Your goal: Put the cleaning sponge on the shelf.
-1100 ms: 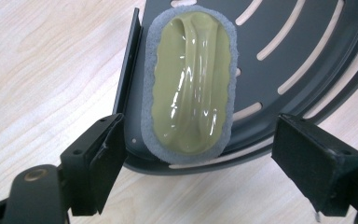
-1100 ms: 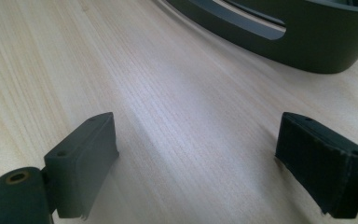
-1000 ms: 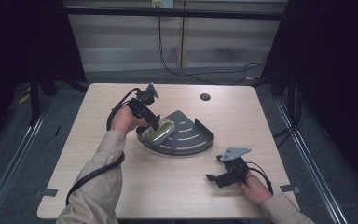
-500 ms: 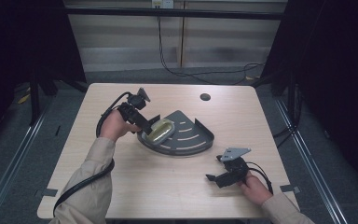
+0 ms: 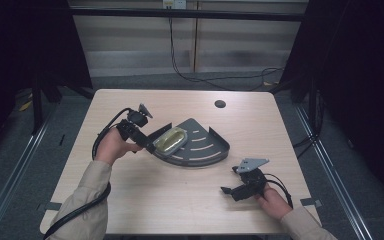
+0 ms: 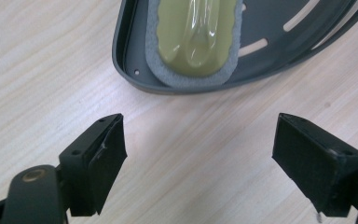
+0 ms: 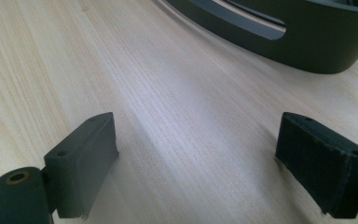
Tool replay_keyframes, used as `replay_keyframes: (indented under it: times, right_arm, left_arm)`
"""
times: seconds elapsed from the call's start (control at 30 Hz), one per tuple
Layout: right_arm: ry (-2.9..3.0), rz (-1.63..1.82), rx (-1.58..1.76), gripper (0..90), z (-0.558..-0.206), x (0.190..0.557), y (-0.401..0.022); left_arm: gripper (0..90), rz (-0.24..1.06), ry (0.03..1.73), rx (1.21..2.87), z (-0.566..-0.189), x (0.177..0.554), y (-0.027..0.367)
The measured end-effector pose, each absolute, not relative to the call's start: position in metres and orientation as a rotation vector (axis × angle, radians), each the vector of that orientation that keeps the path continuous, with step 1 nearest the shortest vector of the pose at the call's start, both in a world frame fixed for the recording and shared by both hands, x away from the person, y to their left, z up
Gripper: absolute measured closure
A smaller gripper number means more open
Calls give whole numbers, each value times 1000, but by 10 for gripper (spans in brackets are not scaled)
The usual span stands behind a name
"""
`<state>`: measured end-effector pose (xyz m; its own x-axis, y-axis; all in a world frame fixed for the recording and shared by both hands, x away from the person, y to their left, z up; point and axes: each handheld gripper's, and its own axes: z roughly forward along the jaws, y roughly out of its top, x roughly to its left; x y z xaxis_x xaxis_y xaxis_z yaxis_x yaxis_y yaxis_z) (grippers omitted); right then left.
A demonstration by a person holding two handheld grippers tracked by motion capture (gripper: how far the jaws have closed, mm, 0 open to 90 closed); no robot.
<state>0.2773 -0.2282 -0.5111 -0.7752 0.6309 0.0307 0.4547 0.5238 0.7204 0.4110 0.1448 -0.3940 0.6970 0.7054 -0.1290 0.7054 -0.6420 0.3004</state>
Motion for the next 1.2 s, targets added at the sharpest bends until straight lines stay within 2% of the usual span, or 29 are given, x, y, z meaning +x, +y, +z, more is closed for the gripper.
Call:
replay_keyframes:
  times: [0.77, 1.2]
  right_arm:
    - [2531, 1093, 916, 119, -511, 277, -228]
    - [2531, 1092, 916, 119, -511, 277, -228]
  left_arm:
    - [160, -23, 1122, 2506, -428, 380, 181]
    - [156, 15, 1118, 2440, -452, 364, 198]
